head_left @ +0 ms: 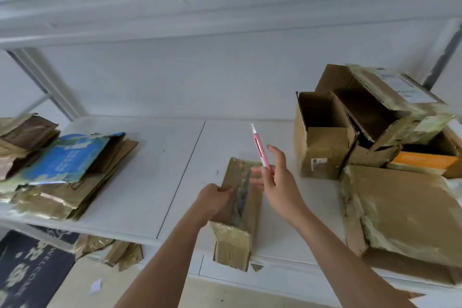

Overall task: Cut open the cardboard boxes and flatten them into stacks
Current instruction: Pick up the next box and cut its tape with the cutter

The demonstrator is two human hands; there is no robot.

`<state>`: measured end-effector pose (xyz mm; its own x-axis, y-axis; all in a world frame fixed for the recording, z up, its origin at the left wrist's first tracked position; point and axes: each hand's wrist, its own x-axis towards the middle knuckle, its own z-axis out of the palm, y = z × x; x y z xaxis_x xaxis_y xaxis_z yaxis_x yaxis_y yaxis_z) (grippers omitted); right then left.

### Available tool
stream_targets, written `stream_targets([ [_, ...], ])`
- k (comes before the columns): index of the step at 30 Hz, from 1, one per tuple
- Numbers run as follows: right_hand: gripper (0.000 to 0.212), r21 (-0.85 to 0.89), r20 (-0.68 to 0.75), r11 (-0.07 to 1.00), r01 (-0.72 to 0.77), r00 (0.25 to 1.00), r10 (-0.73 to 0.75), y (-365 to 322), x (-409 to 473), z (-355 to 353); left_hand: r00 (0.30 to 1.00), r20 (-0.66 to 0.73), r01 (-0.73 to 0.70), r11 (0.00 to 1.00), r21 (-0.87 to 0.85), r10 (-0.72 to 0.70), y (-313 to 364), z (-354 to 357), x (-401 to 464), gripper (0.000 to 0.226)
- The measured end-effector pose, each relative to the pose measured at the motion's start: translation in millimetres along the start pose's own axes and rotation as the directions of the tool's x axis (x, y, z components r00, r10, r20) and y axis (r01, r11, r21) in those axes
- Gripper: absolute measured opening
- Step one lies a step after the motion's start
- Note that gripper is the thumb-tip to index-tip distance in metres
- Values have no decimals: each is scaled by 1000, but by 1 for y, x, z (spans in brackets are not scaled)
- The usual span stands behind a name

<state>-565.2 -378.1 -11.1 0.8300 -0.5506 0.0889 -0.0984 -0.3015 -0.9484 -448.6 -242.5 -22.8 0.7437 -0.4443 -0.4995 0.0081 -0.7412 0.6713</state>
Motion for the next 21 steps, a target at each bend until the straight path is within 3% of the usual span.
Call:
stream_targets([
  [2,46,-31,-45,999,33,998,-35,2,1,2,998,-38,48,995,-84,-51,-14,-5,0,38],
  [4,42,-43,-51,999,25,998,-27,5,3,3,996,-56,58,988,-145,-67,-23,-2,-2,41],
  [6,44,-56,41,998,38,999,-36,5,4,1,993,-107,38,989,-145,-53,-23,6,-5,39],
  [8,73,-14,188,1000,22,982,-18,4,4,-1,985,-168,13,996,-93,-28,-19,16,-6,37],
  [10,86,-49,220,996,71,974,-59,2,5,-4,977,-214,6,999,-46,-15,-12,28,-8,41],
  [14,36,-108,-15,945,309,950,-312,2,8,-10,975,-221,5,999,-52,-17,-4,48,-7,39],
  [15,32,-74,-48,944,322,944,-326,1,8,-11,975,-222,9,999,-43,-18,-3,51,-8,39],
  [18,35,38,-12,981,190,982,-190,0,9,-7,977,-213,20,999,-35,-27,-1,54,-7,41],
  [21,21,43,-1,992,122,992,-122,11,16,0,977,-213,-1,998,-62,-13,-2,55,-8,39],
])
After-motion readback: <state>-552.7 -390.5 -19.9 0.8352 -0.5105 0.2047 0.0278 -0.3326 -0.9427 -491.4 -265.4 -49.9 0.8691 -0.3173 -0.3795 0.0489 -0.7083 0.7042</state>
